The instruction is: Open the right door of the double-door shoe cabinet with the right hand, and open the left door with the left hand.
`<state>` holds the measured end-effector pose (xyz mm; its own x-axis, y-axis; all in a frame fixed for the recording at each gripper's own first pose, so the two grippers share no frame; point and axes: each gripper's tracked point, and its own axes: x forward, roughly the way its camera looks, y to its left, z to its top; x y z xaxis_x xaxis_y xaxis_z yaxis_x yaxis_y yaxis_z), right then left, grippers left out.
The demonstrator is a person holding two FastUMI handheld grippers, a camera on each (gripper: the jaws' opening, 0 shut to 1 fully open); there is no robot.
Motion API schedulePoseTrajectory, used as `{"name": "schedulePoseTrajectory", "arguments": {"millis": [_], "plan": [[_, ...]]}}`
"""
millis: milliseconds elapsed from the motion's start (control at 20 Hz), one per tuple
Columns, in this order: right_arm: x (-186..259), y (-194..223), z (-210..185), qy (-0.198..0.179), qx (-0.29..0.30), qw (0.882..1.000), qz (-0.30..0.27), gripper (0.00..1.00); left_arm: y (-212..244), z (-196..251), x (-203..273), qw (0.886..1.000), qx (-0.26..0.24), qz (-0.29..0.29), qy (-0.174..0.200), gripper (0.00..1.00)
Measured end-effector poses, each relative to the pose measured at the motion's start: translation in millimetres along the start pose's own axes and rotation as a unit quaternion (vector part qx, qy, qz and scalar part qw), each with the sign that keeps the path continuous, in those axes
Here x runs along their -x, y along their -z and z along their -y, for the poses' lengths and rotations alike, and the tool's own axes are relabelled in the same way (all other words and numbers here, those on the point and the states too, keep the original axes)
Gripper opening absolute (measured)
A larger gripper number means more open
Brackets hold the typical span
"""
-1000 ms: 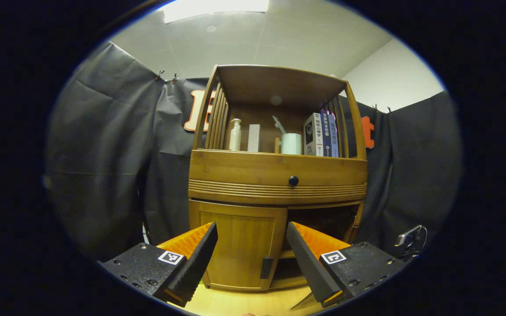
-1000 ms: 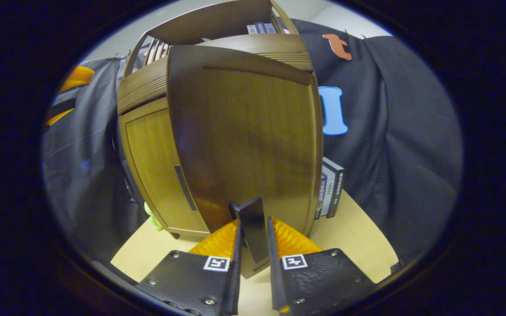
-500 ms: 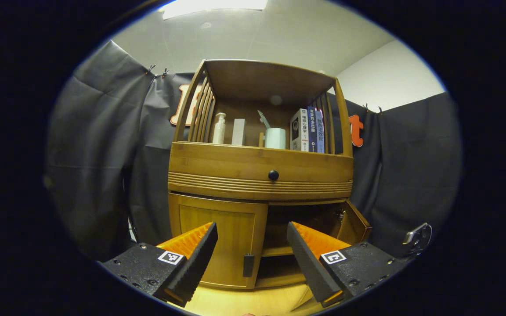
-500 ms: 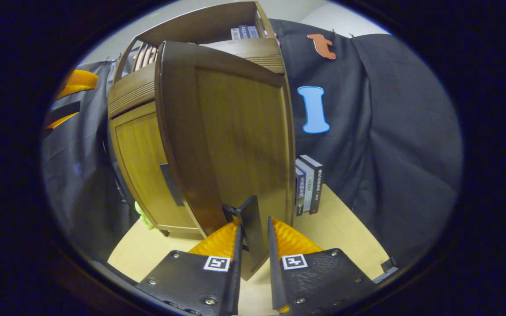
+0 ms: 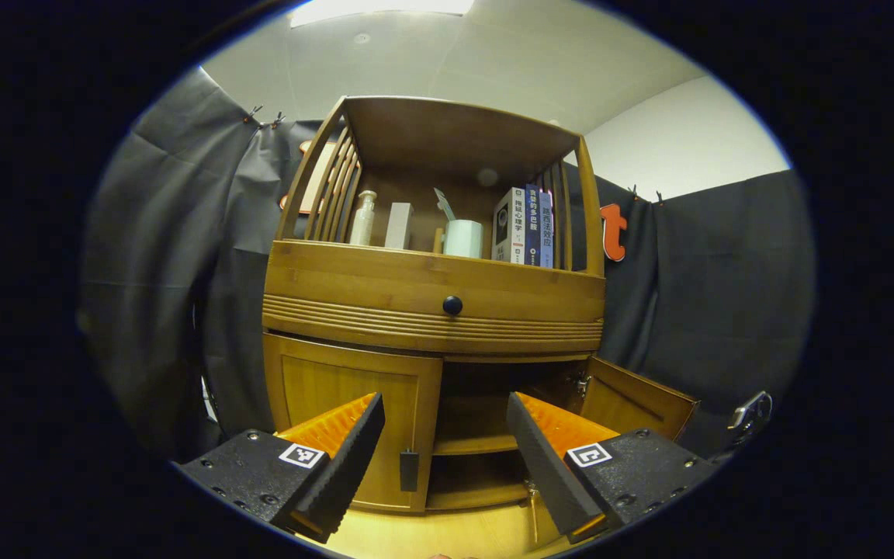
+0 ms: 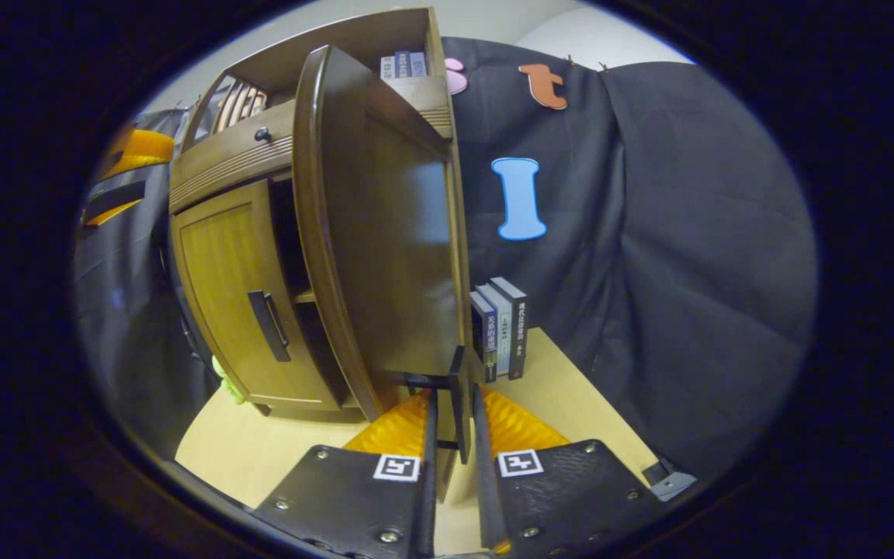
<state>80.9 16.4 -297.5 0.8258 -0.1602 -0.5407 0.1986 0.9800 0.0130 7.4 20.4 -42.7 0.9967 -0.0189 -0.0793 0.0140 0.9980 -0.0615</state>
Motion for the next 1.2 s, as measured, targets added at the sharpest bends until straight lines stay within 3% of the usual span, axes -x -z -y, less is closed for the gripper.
{"name": "schedulePoseTrajectory", "arguments": {"millis": [250,550,750,950,1200], "plan": [[9,-14,23,0.014,0.004,1.0,0.024,0.23,10,9,-8,1.0,0.0,-0.01,0.014,0.98],[14,-27,62,0.058,0.004,0.998,0.038,0.22,15,22,-17,0.999,0.003,-0.013,0.03,0.96],[19,-34,89,0.091,0.001,0.995,0.045,0.22,25,19,-23,0.999,0.0,-0.023,0.028,0.98],[23,-47,97,0.097,-0.014,0.994,0.055,0.23,38,12,-31,0.999,0.0,-0.036,0.02,0.96],[44,-101,98,0.107,-0.021,0.988,0.107,0.22,62,-11,-48,0.999,-0.016,-0.05,-0.002,0.96]]}}
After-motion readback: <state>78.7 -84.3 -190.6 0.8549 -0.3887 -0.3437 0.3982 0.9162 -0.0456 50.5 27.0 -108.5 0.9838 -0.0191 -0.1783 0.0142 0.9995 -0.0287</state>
